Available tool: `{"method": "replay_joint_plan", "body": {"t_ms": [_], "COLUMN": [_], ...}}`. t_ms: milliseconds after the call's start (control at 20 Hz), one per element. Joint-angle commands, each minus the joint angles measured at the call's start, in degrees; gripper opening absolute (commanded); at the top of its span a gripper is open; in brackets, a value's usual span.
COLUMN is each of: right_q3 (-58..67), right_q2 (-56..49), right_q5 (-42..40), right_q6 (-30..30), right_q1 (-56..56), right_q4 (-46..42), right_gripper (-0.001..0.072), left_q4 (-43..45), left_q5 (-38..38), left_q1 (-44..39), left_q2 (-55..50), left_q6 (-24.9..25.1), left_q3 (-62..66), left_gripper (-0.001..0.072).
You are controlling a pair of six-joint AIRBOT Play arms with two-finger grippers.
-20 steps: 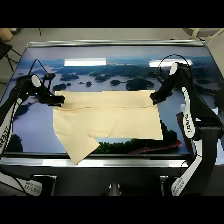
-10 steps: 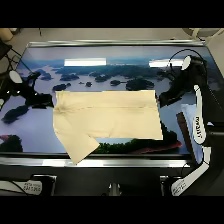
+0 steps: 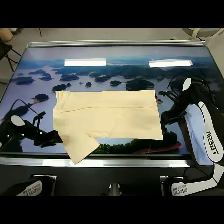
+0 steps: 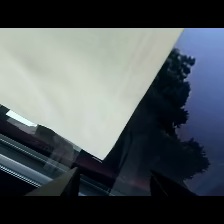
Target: Fold the shirts.
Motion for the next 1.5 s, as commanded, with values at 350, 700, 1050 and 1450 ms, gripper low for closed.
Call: {"method": "replay_joint_plan", "body": {"t_ms": [350,700,1050,1450], "right_q3": [-12.9,-16.8,-19.1,-7.2], "right_q2": [2.2,2.2,2.5,10.5], "right_q5": [-4.7,-11.6,-12.8,-13.1], "right_q6": [0.1,0.6,2.6,-2.2], "right_q1": [-0.1,-0.1,0.0,0.0], "right_q4": [-1.7,4.5,8.7,10.1], "right_gripper": [0.0560,0.0535,0.0023,0.0019], "left_q4": [-5.4,-5.4,-5.2,-5.2], "left_q5": [13.5,12.6,12.6,6.1], "left_q1": [-4.8,-4.9,-4.9,-4.6], "left_q2": [1.4,1.6,1.7,7.5], "left_q6": [-5.4,-5.0,-4.5,-1.1], "left_q3": [-5.9,-5.9,-3.8,12.5], "left_gripper": [0.0196,0.0025,0.0025,0.0023]}}
